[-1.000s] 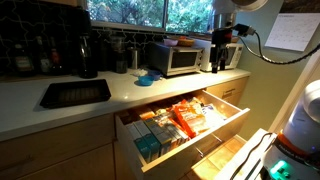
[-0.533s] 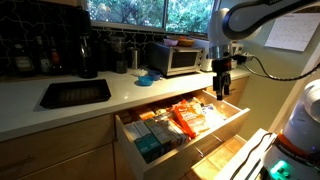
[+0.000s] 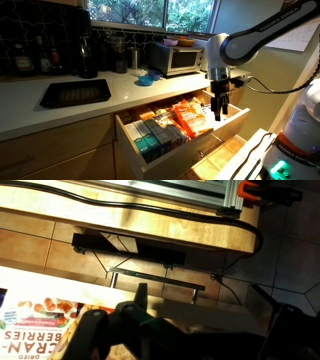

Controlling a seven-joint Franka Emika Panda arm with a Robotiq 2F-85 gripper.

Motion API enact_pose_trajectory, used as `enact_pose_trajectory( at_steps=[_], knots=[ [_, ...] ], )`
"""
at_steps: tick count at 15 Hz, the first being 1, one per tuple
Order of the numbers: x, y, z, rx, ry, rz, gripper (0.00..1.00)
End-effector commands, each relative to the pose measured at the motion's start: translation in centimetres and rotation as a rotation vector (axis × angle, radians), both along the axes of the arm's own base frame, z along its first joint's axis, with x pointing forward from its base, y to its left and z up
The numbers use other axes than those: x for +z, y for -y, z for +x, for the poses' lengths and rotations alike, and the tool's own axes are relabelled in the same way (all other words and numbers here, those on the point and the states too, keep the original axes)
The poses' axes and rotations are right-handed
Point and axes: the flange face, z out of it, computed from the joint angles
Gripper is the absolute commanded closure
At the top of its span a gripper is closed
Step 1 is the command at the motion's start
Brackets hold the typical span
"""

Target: Close the open drawer

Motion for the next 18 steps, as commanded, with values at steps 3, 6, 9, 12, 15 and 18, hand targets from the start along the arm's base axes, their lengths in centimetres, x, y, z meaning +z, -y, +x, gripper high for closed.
enact_pose_trajectory(
  at_steps=[3, 6, 9, 12, 15, 18],
  knots=[
    [-2.1, -0.4, 0.4, -0.002, -0.029, 0.014, 0.0],
    [-3.0, -0.4, 0.6, 0.006, -0.045, 0.019, 0.0],
    [-4.1, -0.1, 1.1, -0.026, -0.136, -0.04, 0.0],
    [-6.0, 0.1, 0.6, -0.022, -0.238, -0.051, 0.0],
    [-7.7, 0.5, 0.3, -0.032, -0.281, -0.051, 0.0],
    [-9.8, 0.9, 0.3, -0.059, -0.331, -0.055, 0.34]
  ],
)
